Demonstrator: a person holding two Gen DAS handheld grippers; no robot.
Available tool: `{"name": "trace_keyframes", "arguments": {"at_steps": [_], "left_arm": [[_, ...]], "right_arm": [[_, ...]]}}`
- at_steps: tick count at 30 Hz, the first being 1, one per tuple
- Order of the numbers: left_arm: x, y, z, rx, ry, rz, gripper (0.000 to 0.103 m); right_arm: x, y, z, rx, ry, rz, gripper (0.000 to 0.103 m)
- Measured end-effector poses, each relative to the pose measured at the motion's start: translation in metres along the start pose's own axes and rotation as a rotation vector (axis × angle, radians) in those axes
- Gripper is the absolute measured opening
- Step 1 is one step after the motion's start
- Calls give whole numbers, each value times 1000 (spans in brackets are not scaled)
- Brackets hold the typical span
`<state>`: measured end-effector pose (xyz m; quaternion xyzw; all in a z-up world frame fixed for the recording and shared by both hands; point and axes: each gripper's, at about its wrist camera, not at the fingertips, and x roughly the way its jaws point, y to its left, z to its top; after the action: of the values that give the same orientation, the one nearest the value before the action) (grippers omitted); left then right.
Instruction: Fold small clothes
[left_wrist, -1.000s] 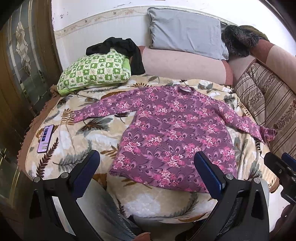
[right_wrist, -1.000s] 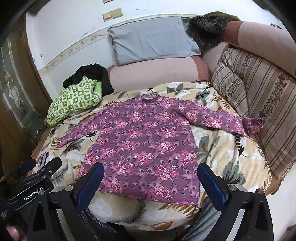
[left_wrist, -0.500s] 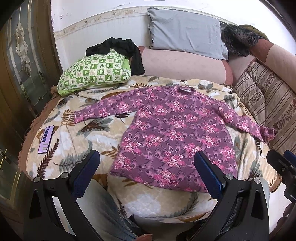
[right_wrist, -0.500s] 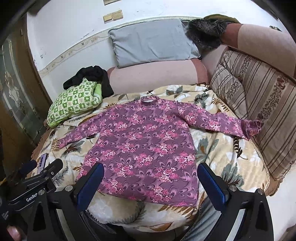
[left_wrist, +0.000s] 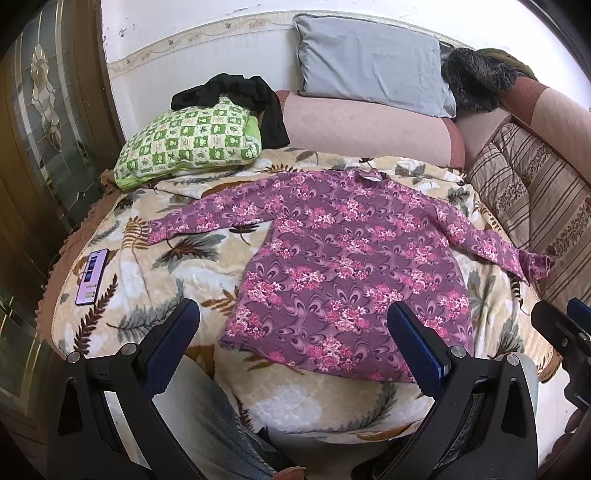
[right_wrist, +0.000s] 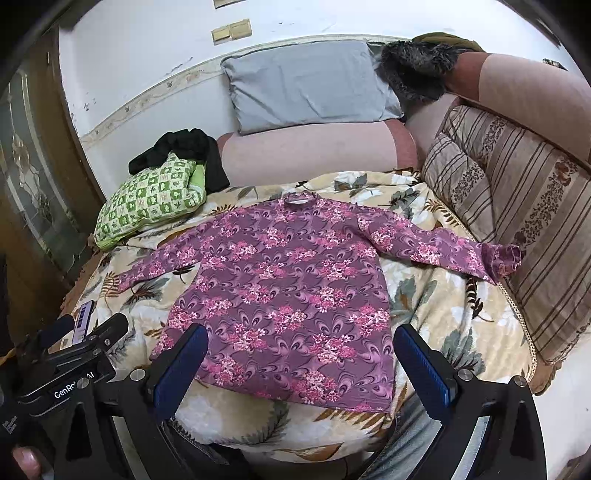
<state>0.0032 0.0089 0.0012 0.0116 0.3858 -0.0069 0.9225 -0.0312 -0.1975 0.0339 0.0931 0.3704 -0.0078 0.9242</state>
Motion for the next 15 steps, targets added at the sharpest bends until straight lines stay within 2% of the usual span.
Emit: {"name": "trace_keyframes", "arguments": {"at_steps": [15], "left_arm": [[0,0,-1,1,0,1,102]], "right_arm": [[1,-1,-1,-1,5,-3,100]]}}
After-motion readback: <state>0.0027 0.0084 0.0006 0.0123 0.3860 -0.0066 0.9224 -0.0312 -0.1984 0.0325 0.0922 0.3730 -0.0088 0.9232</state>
